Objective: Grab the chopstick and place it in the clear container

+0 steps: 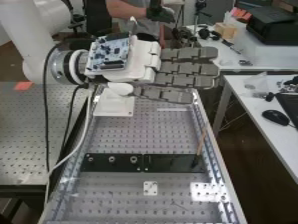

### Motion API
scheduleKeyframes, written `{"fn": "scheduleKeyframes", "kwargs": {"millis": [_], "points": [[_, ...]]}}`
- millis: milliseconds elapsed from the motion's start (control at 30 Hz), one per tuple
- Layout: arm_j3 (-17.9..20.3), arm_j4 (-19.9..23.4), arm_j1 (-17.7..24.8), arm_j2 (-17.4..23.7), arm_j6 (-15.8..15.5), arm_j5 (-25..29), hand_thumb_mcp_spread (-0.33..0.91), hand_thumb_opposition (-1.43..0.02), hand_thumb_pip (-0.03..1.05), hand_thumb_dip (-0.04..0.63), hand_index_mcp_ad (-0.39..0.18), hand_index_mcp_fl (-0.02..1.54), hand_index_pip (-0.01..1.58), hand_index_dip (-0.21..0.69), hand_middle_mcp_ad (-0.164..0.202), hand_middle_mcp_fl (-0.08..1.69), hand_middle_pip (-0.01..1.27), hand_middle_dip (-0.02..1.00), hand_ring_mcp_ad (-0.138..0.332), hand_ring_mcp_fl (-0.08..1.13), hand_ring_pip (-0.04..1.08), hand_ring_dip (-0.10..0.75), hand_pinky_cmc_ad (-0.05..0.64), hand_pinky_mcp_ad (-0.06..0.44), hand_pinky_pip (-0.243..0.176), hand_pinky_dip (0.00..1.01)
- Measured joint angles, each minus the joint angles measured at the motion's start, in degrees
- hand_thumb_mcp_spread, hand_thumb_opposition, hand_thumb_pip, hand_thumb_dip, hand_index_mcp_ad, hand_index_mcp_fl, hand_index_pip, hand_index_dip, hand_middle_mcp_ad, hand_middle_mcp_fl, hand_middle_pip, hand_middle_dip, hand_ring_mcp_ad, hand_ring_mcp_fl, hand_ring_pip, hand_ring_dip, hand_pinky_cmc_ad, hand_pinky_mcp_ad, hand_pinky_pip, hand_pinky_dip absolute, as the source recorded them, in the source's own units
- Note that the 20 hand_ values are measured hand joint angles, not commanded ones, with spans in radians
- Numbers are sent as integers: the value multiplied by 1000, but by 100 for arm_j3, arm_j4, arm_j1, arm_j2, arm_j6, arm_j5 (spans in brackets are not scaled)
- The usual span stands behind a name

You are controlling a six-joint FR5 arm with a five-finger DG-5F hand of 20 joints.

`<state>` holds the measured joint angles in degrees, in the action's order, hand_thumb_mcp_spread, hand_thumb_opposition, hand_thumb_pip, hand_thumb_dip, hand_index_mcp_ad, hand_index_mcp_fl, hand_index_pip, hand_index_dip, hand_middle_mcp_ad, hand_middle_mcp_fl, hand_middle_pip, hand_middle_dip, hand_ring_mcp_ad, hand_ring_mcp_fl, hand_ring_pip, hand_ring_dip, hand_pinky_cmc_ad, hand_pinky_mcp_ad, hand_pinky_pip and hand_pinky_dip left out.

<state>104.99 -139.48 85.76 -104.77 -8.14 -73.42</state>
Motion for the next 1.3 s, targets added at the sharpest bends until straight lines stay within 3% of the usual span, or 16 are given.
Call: {"fn": "scheduleKeyframes", "kwargs": {"millis": [133, 200, 267, 367, 467, 667, 833, 1000, 1167, 1300], "points": [[-67, 277, -179, -369, 474, 168, 23, -24, 37, 0, 12, 59, 16, 14, 59, 49, 9, 52, 3, 14, 21, -5, 30, 54, -12, 23], [-157, 294, -255, -534, 672, 190, 154, -166, 340, 126, 9, 227, 37, 80, 59, 209, 61, 143, 7, 14, 45, 37, 24, 59, -38, 91], [-274, 298, -342, -724, 861, 204, 284, -305, 562, 182, 9, 304, 51, 126, 59, 321, 86, 223, -9, 16, 51, 51, 61, 73, -61, 140], [-408, 292, -435, -913, 1046, 191, 372, -522, 609, 257, -12, 333, 134, 166, 58, 400, 91, 349, -10, 16, 91, 87, 129, 117, -91, 229], [-539, 274, -527, -1086, 1215, 160, 379, -620, 700, 291, -24, 342, 269, 202, 61, 415, 99, 414, -9, 23, 91, 105, 182, 164, -93, 262], [-756, 209, -634, -1324, 1436, 104, 379, -726, 747, 325, -24, 346, 468, 202, 61, 447, 178, 478, -5, 68, 106, 159, 230, 215, -112, 309], [-959, 53, -683, -1558, 1702, -41, 380, -771, 785, 325, -24, 360, 641, 188, 61, 450, 246, 504, 2, 96, 105, 195, 251, 218, -112, 325], [-1095, -95, -705, -1724, 2028, -198, 377, -771, 785, 325, -24, 351, 658, 164, 59, 531, 278, 508, 3, 166, 106, 215, 258, 232, -112, 325], [-1211, -195, -728, -1937, 2684, -434, 382, -785, 785, 325, -24, 325, 658, 154, 61, 559, 291, 524, 5, 197, 105, 216, 260, 230, -112, 325], [-1252, -203, -722, -2062, 2968, -561, 382, -785, 773, 325, -24, 325, 639, 154, 61, 579, 291, 527, 5, 195, 101, 216, 260, 230, -112, 325]]}}
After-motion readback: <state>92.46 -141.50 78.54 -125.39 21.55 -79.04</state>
